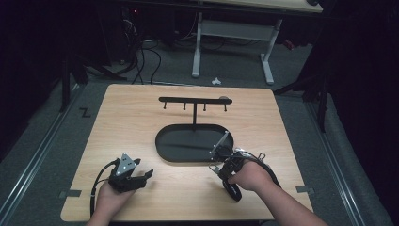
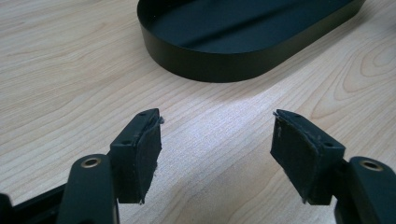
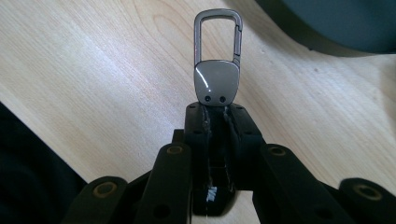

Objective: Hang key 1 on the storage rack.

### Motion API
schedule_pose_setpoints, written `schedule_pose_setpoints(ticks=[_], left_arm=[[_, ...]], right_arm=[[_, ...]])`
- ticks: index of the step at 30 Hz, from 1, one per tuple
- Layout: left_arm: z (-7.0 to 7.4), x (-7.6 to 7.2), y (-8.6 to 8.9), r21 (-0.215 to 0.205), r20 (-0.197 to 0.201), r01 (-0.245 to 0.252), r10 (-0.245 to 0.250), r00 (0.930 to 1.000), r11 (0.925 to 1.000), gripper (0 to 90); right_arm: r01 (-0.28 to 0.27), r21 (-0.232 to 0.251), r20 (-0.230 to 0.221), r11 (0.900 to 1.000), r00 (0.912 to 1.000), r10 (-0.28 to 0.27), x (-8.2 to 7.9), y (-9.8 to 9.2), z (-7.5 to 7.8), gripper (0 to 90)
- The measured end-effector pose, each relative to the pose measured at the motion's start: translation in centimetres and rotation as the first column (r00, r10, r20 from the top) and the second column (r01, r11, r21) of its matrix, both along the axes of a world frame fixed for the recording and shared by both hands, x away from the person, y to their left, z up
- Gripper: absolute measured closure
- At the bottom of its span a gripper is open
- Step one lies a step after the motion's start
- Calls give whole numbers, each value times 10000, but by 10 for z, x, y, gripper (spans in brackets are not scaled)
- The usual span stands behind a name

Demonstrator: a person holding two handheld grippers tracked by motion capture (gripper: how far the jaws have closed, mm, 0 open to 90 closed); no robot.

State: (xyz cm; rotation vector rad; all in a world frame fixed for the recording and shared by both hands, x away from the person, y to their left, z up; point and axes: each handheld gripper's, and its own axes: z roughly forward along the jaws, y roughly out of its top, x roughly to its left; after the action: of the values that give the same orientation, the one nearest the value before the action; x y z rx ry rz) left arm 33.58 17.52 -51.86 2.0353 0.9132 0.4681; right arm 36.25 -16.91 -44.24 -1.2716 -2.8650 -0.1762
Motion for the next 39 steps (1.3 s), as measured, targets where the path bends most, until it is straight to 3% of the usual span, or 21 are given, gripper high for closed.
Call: schedule_pose_setpoints(ticks=[1,5,7,14,15,18,28,31,32,39], left_arm=[[0,0,0,7,1,8,-8,10000,10000,336],[0,0,0,14,-6,35,-35,10000,10000,337],[0,0,0,-3,-10,44,-44,10000,10000,337],[1,0,1,-43,19,17,-17,10000,10000,337],[1,0,1,-53,47,8,-8,10000,10000,337],[1,0,1,-65,43,9,-9,10000,10000,337],[0,0,1,-37,10,29,-29,10000,10000,337],[0,0,1,-56,16,23,-23,10000,10000,337],[0,0,1,-45,-3,28,-28,10000,10000,337],[0,0,1,-51,13,35,-35,10000,10000,337]], right_arm=[[-191,36,91,9998,9998,191,1,-1,3,805],[61,85,163,9999,9998,-62,2,-3,12,805],[-67,103,312,9999,9995,63,4,-5,15,805],[267,215,456,9994,9986,-277,7,-7,27,805],[511,185,441,9985,9977,-518,6,-7,30,805],[270,180,694,9995,9972,-281,11,-9,36,805],[420,252,950,9988,9945,-443,20,-12,52,805],[689,263,962,9973,9928,-712,22,-12,58,805],[498,267,1044,9984,9932,-524,24,-13,60,805],[592,389,1141,9975,9915,-633,30,-15,70,805]])
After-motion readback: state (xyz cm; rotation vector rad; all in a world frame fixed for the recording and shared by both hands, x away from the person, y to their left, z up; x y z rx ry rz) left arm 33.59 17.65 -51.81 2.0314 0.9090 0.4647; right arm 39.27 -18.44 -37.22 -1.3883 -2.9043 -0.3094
